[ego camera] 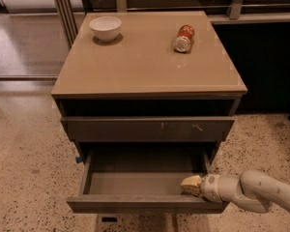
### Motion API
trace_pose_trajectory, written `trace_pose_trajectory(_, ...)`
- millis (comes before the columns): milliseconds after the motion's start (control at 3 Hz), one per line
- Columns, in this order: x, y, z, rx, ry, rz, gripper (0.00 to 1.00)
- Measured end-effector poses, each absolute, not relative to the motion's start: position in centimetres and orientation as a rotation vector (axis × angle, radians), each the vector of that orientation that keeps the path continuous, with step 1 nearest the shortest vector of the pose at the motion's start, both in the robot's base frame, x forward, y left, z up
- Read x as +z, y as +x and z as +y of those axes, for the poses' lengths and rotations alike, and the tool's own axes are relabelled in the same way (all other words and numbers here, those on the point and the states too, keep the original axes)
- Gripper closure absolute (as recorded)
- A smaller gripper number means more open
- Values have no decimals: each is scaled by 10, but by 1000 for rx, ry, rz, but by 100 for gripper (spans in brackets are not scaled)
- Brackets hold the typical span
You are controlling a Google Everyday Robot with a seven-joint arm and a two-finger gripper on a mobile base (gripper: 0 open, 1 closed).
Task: Open middle drawer
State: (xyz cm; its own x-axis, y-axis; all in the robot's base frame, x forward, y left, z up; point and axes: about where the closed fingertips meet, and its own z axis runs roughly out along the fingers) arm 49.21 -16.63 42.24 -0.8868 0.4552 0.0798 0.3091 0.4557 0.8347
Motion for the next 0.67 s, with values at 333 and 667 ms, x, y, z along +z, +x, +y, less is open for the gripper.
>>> trace_pose_trajectory(333,422,492,-166,1410,674,2545,59)
trace_pose_trajectory(667,422,492,-166,1410,674,2545,36)
